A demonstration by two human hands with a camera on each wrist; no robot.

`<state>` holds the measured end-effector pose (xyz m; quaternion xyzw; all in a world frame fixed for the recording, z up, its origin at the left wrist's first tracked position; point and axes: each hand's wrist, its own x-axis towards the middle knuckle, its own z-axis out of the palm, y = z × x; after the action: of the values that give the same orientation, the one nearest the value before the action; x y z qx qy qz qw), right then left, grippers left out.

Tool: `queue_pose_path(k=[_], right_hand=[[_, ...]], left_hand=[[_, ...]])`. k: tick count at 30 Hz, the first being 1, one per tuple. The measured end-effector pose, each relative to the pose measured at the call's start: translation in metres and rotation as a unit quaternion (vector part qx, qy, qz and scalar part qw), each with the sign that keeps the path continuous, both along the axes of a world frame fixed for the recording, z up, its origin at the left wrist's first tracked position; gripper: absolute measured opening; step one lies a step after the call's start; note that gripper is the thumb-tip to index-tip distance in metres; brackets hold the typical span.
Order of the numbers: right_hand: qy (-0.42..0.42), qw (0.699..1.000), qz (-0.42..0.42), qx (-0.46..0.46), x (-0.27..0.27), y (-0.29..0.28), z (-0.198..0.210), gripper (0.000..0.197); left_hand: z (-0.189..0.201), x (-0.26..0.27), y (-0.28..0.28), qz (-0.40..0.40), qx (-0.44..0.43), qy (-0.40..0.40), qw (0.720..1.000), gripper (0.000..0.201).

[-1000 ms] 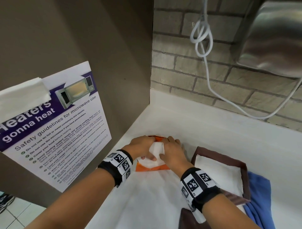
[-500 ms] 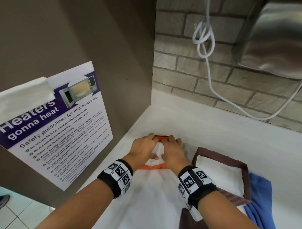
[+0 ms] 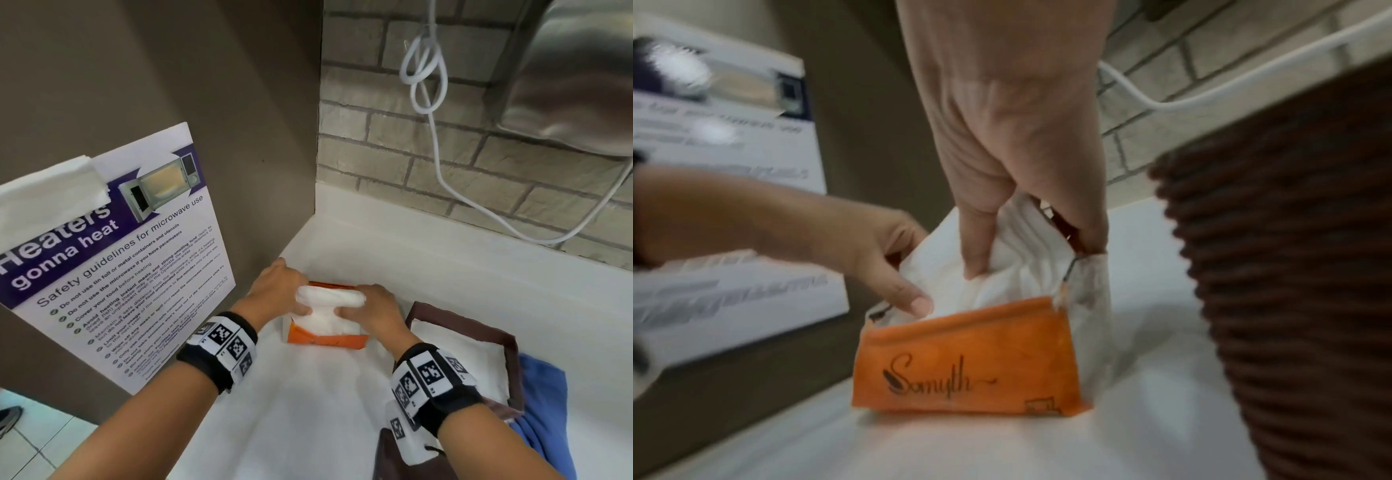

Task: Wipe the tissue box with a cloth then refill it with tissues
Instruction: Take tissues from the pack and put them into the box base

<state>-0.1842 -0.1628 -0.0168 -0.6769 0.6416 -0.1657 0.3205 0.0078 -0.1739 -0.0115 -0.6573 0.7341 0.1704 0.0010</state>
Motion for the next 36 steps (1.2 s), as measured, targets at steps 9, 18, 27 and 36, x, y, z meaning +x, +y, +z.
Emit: queue_pose_path(k=[9, 18, 27, 36], right_hand=[[-0.272, 0.951, -0.13, 0.066, -0.005, -0.002, 0.002, 0.047], [-0.429, 0.891, -0.141, 0.055, -0.02, 0.006, 0.025, 0.04], [-0.345, 0.922, -0.175, -0.001, -0.093, 0.027, 0.05, 0.037], [-0.434, 0.861, -0.249, -0.087, -0.143, 0.056, 0.074, 0.034]], left_hand=[[0.001, 0.009, -0.001, 0.09, -0.023, 0.237, 0.967, 0.036], [0.042, -0.01, 0.018, 0.139, 0.011, 0.554, 0.821, 0.037], [0.043, -0.092, 0.026, 0.109, -0.012, 0.553, 0.826, 0.045], [0.06, -0.145, 0.054, 0.156, -0.054, 0.594, 0.787, 0.046]])
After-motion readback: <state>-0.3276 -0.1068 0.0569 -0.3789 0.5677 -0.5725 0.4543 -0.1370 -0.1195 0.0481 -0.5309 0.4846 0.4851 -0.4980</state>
